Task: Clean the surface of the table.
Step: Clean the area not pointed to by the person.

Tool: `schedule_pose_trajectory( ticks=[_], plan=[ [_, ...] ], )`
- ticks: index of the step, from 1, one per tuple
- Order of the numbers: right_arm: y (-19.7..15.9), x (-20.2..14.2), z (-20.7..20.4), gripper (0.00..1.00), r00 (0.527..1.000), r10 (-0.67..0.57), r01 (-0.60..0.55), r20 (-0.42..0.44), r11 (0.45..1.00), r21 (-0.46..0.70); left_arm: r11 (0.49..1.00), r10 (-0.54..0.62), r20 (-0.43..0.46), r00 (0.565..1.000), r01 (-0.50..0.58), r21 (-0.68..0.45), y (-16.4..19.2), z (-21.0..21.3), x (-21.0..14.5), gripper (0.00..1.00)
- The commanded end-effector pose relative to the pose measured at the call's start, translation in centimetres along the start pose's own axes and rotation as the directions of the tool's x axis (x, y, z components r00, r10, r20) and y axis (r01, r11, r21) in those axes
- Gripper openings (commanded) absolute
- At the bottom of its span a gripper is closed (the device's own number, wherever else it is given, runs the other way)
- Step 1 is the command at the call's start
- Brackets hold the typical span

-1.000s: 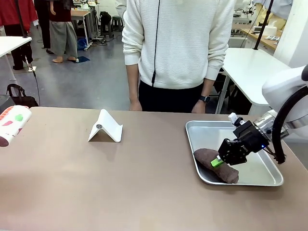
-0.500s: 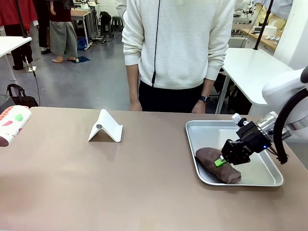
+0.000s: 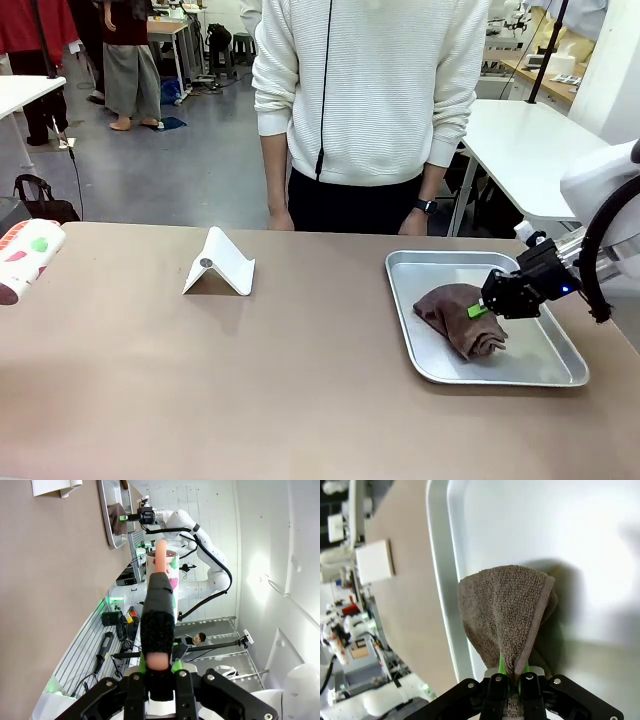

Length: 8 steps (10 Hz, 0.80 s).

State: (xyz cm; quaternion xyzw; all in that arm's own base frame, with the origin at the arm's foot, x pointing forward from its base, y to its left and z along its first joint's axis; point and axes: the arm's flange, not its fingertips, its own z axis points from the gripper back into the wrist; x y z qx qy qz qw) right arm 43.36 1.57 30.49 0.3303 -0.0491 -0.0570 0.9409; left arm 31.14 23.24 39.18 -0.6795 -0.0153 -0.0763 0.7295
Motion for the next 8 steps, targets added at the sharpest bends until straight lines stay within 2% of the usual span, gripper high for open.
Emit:
schedule_pose_trajectory(
  ticks=[1,5,8],
  plan=[
    [-0.6,1.5,-0.8,0.07,0.995,-0.025,0.022,0.092,0.999,0.032,1.000,0.001,0.017,1.000,-0.001,-0.013,-0.5,0.0,0.0,0.19],
    [-2.5,3.9,0.5,0.07,0.968,-0.023,0.035,0.250,0.998,-0.046,1.000,0.001,0.017,1.000,-0.001,-0.013,-0.5,0.0,0.0,0.19],
    [-3.4,5.1,1.8,0.07,0.951,-0.031,0.055,0.307,0.996,-0.070,1.000,0.001,0.017,1.000,-0.001,-0.013,-0.5,0.0,0.0,0.19]
  ],
)
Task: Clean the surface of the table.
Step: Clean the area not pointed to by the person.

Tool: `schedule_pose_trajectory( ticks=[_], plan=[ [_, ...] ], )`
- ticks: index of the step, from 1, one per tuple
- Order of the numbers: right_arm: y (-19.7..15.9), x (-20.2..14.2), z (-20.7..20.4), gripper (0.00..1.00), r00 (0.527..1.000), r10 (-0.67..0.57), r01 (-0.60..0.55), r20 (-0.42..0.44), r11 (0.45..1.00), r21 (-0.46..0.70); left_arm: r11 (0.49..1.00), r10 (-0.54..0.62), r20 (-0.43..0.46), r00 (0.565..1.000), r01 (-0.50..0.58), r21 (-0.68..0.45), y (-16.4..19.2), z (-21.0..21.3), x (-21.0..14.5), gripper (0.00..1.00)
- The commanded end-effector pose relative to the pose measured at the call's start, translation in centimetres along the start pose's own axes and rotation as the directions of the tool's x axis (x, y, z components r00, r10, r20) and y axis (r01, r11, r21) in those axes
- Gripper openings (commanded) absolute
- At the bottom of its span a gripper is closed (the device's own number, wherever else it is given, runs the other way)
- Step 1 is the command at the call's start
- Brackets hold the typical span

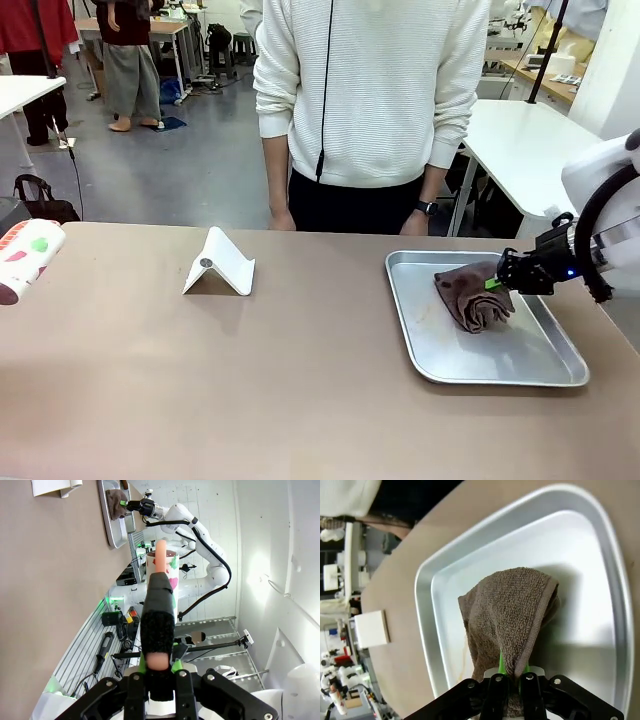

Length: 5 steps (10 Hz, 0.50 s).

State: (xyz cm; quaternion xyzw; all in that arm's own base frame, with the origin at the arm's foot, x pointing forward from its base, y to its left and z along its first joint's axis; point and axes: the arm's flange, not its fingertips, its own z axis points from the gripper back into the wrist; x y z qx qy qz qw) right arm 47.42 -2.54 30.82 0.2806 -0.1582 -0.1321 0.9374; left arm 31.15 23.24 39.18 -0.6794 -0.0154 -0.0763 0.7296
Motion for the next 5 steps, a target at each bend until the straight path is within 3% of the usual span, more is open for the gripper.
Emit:
schedule_pose_trajectory(
  ticks=[1,3,5],
  plan=[
    [-1.1,0.9,-0.2,0.07,0.998,0.003,-0.004,0.063,1.000,0.007,1.000,0.001,0.017,1.000,-0.001,-0.014,-0.5,0.0,0.0,0.19],
    [-1.8,1.6,0.4,0.07,0.998,-0.020,0.020,0.060,1.000,0.010,1.000,0.001,0.017,1.000,-0.001,-0.014,-0.5,0.0,0.0,0.19],
    [-2.1,2.8,1.7,0.07,0.996,-0.092,0.090,0.013,0.992,0.092,1.000,0.001,0.017,1.000,-0.001,-0.014,-0.5,0.0,0.0,0.19]
  ],
)
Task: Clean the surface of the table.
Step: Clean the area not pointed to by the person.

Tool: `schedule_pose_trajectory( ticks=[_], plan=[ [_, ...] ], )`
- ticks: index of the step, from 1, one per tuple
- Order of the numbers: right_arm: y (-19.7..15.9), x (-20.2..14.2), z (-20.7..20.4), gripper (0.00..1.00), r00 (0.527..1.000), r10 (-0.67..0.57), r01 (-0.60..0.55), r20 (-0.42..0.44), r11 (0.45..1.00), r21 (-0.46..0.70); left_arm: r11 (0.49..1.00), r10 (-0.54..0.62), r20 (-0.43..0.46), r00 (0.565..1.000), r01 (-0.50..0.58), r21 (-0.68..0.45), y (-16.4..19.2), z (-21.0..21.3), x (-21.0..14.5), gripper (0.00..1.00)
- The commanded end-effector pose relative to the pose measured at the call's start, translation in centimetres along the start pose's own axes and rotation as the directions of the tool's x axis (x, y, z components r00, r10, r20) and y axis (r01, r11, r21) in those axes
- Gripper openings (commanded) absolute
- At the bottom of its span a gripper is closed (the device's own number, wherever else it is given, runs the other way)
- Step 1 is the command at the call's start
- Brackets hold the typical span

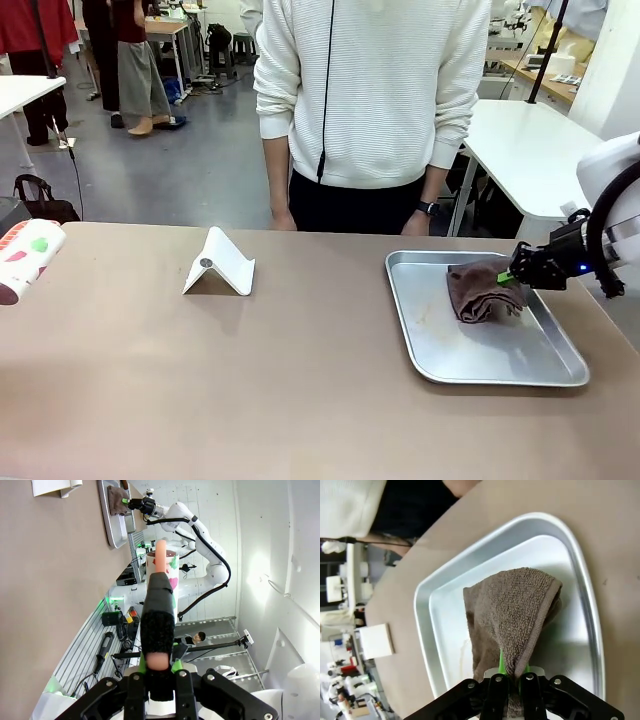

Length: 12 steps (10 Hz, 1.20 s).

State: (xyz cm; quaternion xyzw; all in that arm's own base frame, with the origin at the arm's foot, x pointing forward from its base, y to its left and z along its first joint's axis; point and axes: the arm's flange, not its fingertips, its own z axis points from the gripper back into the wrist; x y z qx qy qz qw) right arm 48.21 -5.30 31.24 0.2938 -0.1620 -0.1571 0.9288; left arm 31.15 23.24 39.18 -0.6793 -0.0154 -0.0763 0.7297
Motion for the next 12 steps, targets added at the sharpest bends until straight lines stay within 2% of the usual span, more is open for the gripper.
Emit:
schedule_pose_trajectory(
  ticks=[1,4,7,9,10,12],
  plan=[
    [-0.2,1.8,1.3,0.07,0.997,-0.075,0.077,-0.023,0.990,0.118,1.000,0.001,0.017,1.000,-0.001,-0.014,-0.5,0.0,0.0,0.19],
    [-0.4,4.2,5.3,0.07,0.976,-0.182,0.210,-0.116,0.928,0.308,1.000,0.001,0.017,1.000,-0.001,-0.014,-0.5,0.0,0.0,0.19],
    [-1.7,6.0,10.5,0.07,0.939,-0.249,0.336,-0.236,0.806,0.487,1.000,0.001,0.017,1.000,-0.001,-0.014,-0.5,0.0,0.0,0.19],
    [-3.2,6.8,14.8,0.07,0.928,-0.215,0.358,-0.305,0.744,0.564,1.000,0.001,0.017,1.000,-0.001,-0.014,-0.5,0.0,0.0,0.19],
    [-4.4,7.3,17.0,0.07,0.916,-0.178,0.376,-0.360,0.695,0.613,1.000,0.001,0.017,1.000,-0.001,-0.014,-0.5,0.0,0.0,0.19],
    [-6.8,7.8,19.7,0.07,0.914,-0.147,0.377,-0.378,0.652,0.658,1.000,0.001,0.017,1.000,-0.001,-0.014,-0.5,0.0,0.0,0.19]
  ],
)
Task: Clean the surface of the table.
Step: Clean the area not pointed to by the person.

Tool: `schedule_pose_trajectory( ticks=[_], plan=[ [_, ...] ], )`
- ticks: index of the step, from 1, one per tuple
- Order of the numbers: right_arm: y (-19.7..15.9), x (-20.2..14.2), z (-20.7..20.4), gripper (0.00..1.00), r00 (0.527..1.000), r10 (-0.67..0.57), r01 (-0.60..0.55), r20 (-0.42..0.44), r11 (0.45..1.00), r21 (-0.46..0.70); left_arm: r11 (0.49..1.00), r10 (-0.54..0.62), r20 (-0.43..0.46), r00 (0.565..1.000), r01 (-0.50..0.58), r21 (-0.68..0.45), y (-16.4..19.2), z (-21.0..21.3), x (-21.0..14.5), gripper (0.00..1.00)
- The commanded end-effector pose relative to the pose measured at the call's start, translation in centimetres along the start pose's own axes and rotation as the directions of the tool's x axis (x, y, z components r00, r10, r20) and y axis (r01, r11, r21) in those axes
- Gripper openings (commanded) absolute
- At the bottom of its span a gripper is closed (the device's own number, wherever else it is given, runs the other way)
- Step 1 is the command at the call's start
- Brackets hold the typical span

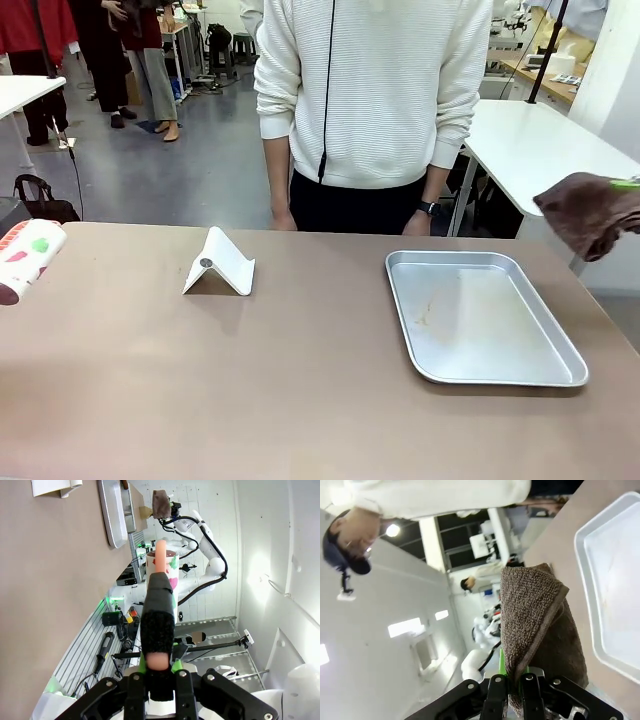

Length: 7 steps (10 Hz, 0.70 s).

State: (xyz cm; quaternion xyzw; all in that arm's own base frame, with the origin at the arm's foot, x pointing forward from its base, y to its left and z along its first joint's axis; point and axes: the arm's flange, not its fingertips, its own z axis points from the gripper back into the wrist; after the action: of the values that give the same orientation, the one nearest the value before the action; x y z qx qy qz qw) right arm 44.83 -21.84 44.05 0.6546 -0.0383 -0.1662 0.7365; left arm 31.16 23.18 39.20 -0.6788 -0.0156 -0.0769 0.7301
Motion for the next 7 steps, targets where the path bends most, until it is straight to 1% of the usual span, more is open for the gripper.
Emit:
schedule_pose_trajectory(
  ticks=[1,3,4,5,7],
  plan=[
    [-0.1,1.4,2.4,0.07,1.000,-0.011,0.010,0.017,0.999,0.031,1.000,0.002,0.017,1.000,-0.002,-0.015,-0.5,0.1,0.0,0.19],
    [-0.7,0.8,3.4,0.07,0.997,0.003,-0.003,0.076,1.000,-0.001,1.000,0.002,0.017,1.000,-0.002,-0.015,-0.5,0.1,0.0,0.19],
    [-0.6,0.8,3.3,0.07,0.994,0.003,-0.004,0.108,1.000,0.004,1.000,0.002,0.017,1.000,-0.002,-0.015,-0.5,0.1,0.0,0.19],
    [-1.0,0.6,3.7,0.07,0.999,-0.014,0.014,0.044,1.000,0.009,1.000,0.002,0.017,1.000,-0.002,-0.015,-0.5,0.1,0.0,0.19],
    [-1.0,0.6,3.7,0.07,0.999,-0.014,0.014,0.044,1.000,0.009,1.000,0.002,0.017,1.000,-0.002,-0.015,-0.5,0.1,0.0,0.19]
  ],
)
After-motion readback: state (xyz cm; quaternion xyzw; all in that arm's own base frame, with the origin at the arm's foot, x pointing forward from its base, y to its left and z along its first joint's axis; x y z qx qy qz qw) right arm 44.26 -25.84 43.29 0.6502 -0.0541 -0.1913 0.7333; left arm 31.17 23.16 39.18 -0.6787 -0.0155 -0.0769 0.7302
